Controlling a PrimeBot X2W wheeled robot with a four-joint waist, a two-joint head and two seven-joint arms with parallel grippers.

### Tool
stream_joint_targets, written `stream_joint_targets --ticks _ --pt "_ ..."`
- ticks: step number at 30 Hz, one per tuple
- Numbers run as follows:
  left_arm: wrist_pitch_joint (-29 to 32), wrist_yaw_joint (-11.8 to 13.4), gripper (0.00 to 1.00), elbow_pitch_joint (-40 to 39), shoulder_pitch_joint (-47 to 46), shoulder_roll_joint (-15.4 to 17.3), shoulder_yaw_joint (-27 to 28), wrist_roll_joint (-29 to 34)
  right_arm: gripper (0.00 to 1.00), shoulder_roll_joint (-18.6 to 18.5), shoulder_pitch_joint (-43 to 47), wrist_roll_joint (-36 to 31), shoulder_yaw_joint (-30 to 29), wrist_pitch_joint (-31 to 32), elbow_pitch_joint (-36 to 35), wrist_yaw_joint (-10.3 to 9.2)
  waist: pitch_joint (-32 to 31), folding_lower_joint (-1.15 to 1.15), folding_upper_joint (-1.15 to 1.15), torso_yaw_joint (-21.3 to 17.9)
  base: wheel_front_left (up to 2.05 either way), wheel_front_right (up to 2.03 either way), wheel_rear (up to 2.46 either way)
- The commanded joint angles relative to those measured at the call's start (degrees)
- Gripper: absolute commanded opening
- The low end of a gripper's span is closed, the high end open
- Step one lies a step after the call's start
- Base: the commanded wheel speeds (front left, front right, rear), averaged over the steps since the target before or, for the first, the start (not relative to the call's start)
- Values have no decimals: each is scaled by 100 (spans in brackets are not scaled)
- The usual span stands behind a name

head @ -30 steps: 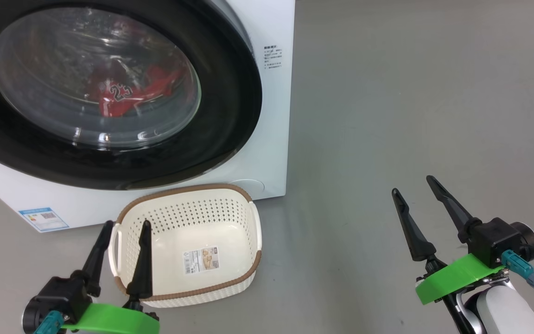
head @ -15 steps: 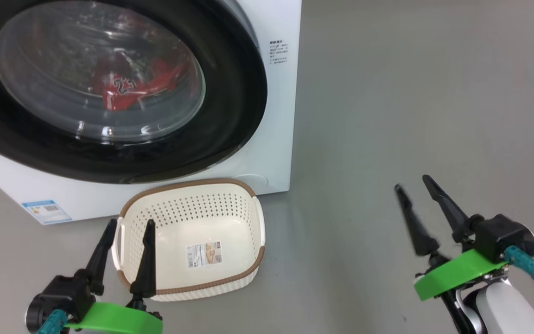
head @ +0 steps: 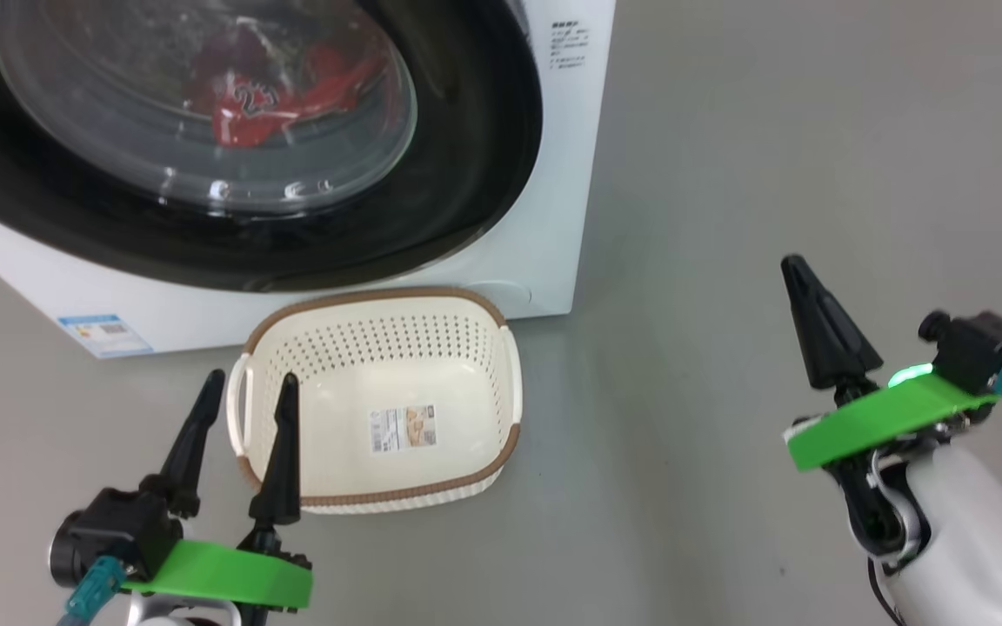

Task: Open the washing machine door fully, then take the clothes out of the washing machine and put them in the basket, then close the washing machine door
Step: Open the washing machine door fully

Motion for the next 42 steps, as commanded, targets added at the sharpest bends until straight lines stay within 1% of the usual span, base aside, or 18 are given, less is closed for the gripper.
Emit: stream_joint_targets --ticks 1,6,11,15,20,25,31,37,38,42 --pt "-70 -32 100 -196 -230 84 136 -4 0 -88 -235 262 188 -36 -63 39 161 0 0 114 0 0 0" --pt "-70 -17 100 -334 -325 84 54 -53 0 -353 -791 1393 669 -11 200 39 455 0 0 226 0 0 0" --pt "-70 -4 100 -398 -439 84 23 -116 0 -597 -1335 2489 1185 302 316 39 740 0 0 312 0 0 0" --pt "-70 -1 100 -451 -560 84 5 -135 0 -732 -1752 3344 1406 606 237 39 965 0 0 358 0 0 0" --pt "-70 16 100 -535 -710 84 -43 -158 0 -851 -2290 4087 1525 872 149 39 1262 0 0 402 0 0 0" --pt "-70 37 100 -608 -879 84 -138 -149 0 -929 -2771 4712 1531 1309 122 39 1547 0 0 492 0 0 0" --pt "-70 83 100 -690 -1067 84 -251 -149 0 -935 -3258 5492 1236 2026 -41 39 1872 0 0 618 0 0 0" --pt "-70 113 100 -754 -1178 84 -343 -158 0 -858 -3678 5974 883 2714 -48 39 2160 0 0 723 0 0 0" --pt "-70 113 100 -754 -1178 84 -343 -158 0 -858 -3678 5974 883 2714 -48 39 2160 0 0 723 0 0 0" --pt "-70 134 100 -793 -1251 84 -424 -167 0 -770 -3944 6261 697 3321 17 39 2348 0 0 795 0 0 0"
